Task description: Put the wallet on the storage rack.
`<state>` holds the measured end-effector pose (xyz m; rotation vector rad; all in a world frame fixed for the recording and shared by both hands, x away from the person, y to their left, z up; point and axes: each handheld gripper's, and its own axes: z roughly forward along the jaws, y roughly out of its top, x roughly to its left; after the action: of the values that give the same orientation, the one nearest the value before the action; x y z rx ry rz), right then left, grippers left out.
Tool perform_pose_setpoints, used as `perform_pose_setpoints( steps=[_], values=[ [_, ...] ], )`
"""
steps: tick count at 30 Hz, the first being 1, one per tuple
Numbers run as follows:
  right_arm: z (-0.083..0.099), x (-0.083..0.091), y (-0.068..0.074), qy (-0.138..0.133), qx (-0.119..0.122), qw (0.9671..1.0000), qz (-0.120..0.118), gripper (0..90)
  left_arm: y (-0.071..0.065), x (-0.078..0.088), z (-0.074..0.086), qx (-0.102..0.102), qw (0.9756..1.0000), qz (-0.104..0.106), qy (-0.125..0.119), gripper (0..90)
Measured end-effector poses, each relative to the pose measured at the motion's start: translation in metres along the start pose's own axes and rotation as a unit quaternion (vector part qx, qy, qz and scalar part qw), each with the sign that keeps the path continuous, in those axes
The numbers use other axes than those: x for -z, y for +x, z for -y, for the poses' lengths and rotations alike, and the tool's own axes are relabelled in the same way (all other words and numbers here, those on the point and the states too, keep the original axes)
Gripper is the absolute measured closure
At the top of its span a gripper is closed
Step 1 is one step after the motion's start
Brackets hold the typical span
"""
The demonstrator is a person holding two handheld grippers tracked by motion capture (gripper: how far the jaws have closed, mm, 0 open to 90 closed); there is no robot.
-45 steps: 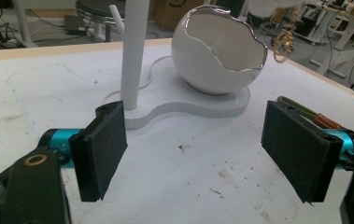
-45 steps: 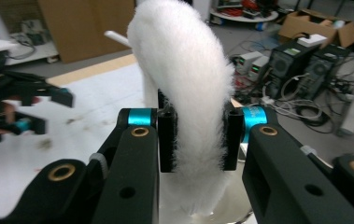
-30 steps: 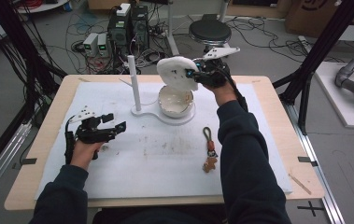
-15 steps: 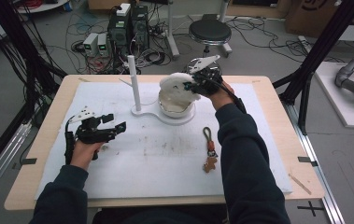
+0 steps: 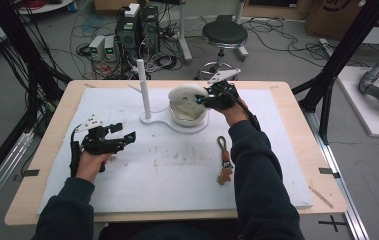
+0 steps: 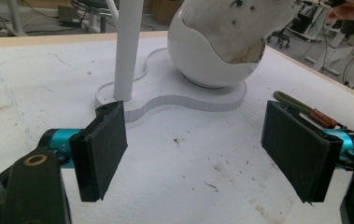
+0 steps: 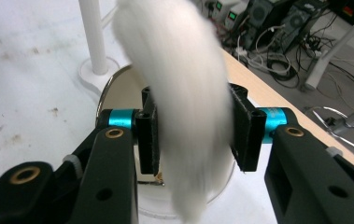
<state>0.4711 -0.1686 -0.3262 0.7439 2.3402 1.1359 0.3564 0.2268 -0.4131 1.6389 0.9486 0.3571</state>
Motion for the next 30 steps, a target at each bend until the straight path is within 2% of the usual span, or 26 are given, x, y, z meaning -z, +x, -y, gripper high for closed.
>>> perform_pose_setpoints(
  steps=[2,4,6,7,8,11,14,17,20,25,30],
  values=[
    [0.008,0.000,-0.005,0.011,-0.033,0.9993,-0.012,55.4,0.000,0.000,0.000,0.000,1.0000,0.000,0.001,22.3],
    [0.015,-0.001,-0.009,0.019,-0.048,0.9984,-0.021,57.1,0.000,-0.001,0.001,0.001,1.0000,0.001,0.002,22.3],
    [0.021,0.001,-0.008,-0.006,-0.036,0.9993,-0.013,65.2,0.000,-0.001,0.001,0.000,1.0000,0.002,0.004,22.3],
    [0.022,0.001,-0.008,-0.001,-0.037,0.9992,-0.015,65.9,0.000,-0.001,0.001,0.000,1.0000,0.003,0.005,22.3],
    [0.023,0.001,-0.009,0.001,-0.042,0.9989,-0.022,70.6,0.000,-0.001,0.001,-0.001,1.0000,0.004,0.006,22.3],
    [0.021,0.005,-0.008,-0.007,-0.037,0.9992,-0.016,73.8,0.000,-0.002,0.001,0.000,1.0000,0.003,0.006,22.3],
    [0.016,0.011,-0.004,-0.024,-0.014,0.9996,0.001,74.7,0.000,-0.002,0.002,0.003,1.0000,0.003,0.006,22.3],
    [0.011,0.017,0.001,-0.020,0.030,0.9981,0.050,74.7,0.000,-0.002,0.002,0.001,1.0000,0.003,0.006,22.3],
    [0.009,0.021,0.005,-0.021,0.043,0.9961,0.075,74.9,-0.001,-0.003,0.002,0.001,1.0000,0.003,0.009,22.3],
    [0.003,0.014,0.015,-0.001,0.076,0.9908,0.112,75.3,-0.001,-0.003,0.002,0.000,0.9999,0.004,0.009,22.3],
    [0.000,-0.001,0.027,0.029,0.104,0.9851,0.134,75.7,-0.001,-0.002,0.002,0.004,1.0000,0.005,0.008,22.3]
  ],
)
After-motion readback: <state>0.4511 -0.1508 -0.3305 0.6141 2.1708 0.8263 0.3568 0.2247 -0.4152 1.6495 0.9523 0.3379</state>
